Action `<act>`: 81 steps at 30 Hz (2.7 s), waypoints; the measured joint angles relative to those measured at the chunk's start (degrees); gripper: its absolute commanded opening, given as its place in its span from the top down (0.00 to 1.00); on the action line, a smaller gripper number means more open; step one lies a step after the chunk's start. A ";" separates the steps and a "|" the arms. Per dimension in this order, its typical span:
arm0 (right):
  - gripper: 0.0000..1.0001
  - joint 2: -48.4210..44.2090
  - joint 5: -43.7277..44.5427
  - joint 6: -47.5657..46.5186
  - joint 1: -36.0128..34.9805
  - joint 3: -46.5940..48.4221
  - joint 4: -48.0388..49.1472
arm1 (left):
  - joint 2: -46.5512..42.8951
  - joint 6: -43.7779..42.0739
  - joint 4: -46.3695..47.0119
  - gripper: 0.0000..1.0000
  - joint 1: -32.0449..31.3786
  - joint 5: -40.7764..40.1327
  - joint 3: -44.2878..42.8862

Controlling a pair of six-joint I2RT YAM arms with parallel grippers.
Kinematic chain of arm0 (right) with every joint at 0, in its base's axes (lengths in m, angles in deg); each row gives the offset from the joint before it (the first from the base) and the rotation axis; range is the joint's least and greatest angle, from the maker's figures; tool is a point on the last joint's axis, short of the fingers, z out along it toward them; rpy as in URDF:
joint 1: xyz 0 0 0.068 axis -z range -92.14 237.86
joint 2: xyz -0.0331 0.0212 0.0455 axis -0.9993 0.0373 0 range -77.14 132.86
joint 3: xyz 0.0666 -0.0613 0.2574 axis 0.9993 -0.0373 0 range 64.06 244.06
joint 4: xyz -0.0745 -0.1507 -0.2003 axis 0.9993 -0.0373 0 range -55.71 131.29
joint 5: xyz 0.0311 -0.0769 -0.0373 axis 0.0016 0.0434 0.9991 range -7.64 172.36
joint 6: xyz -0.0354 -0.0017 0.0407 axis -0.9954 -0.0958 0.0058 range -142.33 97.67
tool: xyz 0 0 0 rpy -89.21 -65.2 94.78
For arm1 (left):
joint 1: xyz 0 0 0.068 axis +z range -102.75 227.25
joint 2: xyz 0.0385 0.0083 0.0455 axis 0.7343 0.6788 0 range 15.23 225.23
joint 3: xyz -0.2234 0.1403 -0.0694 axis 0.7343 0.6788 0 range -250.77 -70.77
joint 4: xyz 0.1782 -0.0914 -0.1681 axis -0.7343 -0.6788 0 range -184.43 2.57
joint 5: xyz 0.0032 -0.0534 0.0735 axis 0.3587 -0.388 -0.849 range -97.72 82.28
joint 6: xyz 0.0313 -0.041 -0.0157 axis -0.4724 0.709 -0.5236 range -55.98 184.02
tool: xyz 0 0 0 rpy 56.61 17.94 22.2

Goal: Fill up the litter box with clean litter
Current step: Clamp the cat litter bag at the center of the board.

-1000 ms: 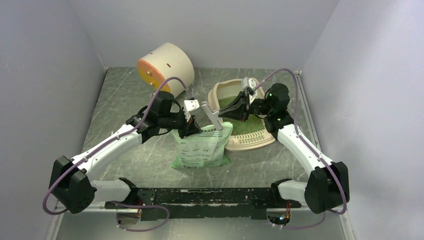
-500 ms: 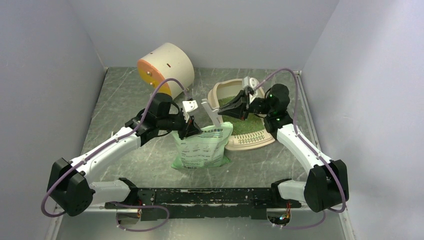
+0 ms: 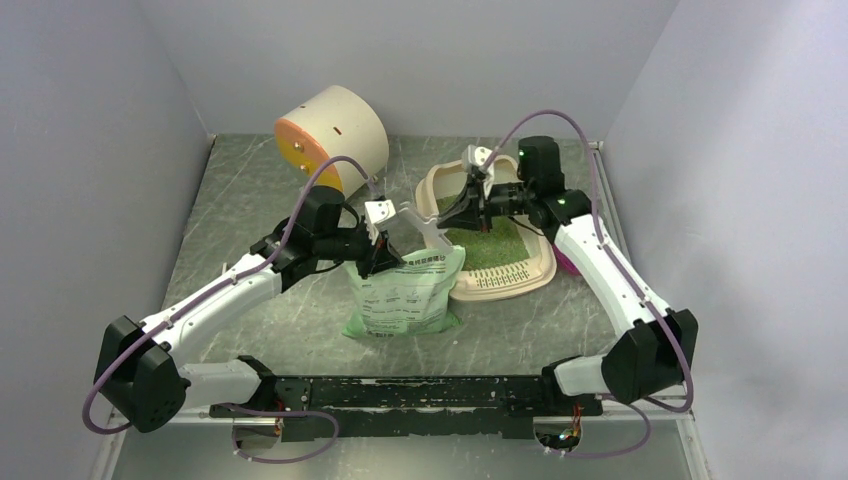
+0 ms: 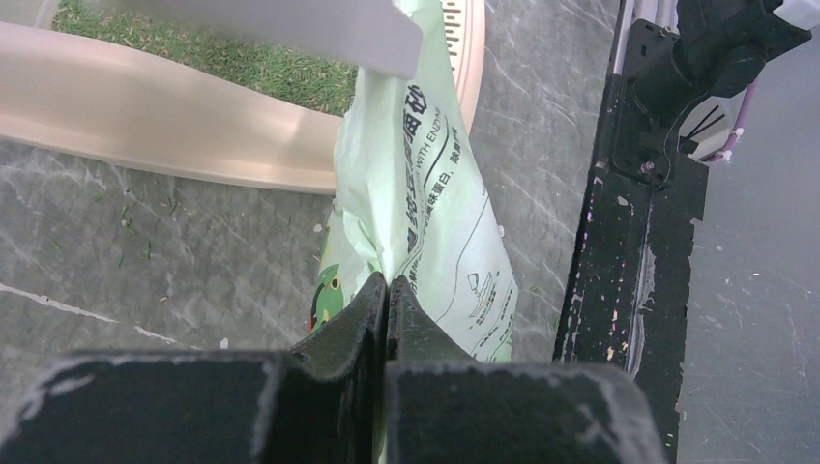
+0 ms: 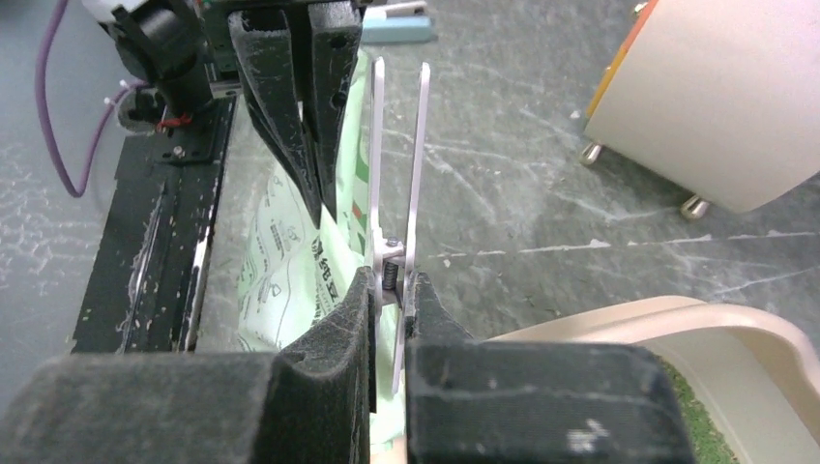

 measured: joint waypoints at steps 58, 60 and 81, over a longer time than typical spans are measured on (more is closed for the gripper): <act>1.00 7.65 27.19 -16.33 -13.51 12.85 -32.13 | -1.57 -1.84 -1.92 0.42 2.62 -1.09 -0.31; 1.00 7.65 27.10 -16.83 -13.51 12.81 -32.52 | -1.42 -2.69 -3.34 0.41 3.93 -1.14 -0.31; 1.00 8.61 35.15 -17.57 -16.79 13.40 -34.80 | 4.94 -8.72 -10.36 0.95 7.19 3.37 -3.61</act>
